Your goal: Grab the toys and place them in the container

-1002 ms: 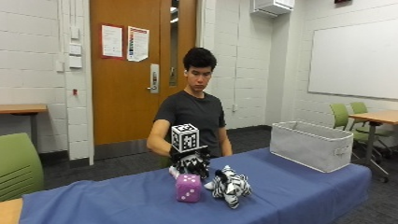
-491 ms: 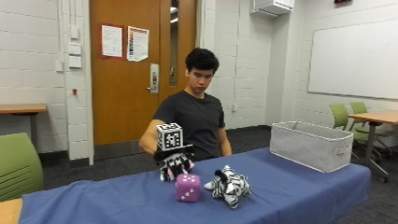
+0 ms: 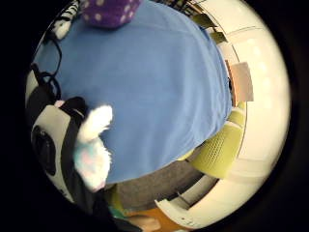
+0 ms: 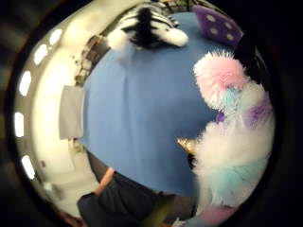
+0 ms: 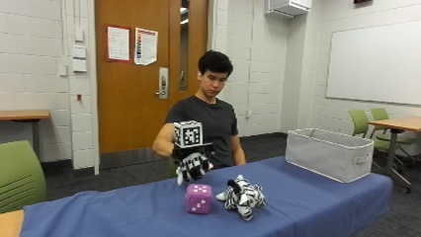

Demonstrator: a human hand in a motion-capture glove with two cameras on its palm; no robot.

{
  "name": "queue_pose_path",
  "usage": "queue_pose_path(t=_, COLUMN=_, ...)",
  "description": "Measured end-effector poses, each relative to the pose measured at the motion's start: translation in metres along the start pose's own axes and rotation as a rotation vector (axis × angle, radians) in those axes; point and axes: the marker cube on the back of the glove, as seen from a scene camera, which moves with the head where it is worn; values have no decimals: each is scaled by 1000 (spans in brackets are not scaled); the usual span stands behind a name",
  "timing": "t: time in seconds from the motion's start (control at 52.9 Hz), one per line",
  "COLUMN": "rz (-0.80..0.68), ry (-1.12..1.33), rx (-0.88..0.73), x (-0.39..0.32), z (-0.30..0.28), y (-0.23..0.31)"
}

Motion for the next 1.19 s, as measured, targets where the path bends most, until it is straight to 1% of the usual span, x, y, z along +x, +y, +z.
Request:
queue_pose_path(t=0.113, rz=-24, ry=-45, rx=31, x=-28, z=-46, y=-10)
queue_pose_path(t=0.246, rz=-106, ry=-29, rx=177, x=-85, z=-129, y=-39)
queue_pose_path(t=0.359, rz=-161, ry=-48, rx=224, x=-133, z=-179, y=-62)
queue_pose_path(t=0.491, rz=-231, ry=-61, rx=253, x=-197, z=-221, y=-80)
queue_pose_path(t=0.605, rz=-312, ry=-63, rx=281, x=-266, z=-254, y=-91)
queue_pose_path(t=0.794, rz=-460, ry=-67, rx=293, x=-385, z=-284, y=-76)
queue_pose_path(t=0.851, rz=-532, ry=-66, rx=297, x=-427, z=-290, y=-67)
queue_pose_path(t=0.945, rz=-628, ry=-86, rx=284, x=-490, z=-294, y=-53)
queue_pose_path(t=1.04, rz=-730, ry=-36, rx=305, x=-549, z=-290, y=-45)
queue_pose_path(t=1.077, rz=-737, ry=-44, rx=297, x=-573, z=-288, y=-41)
queue_pose_path(t=1.134, rz=-711, ry=-30, rx=290, x=-595, z=-281, y=-45)
queue_pose_path(t=1.191, rz=-782, ry=-71, rx=266, x=-589, z=-271, y=-69)
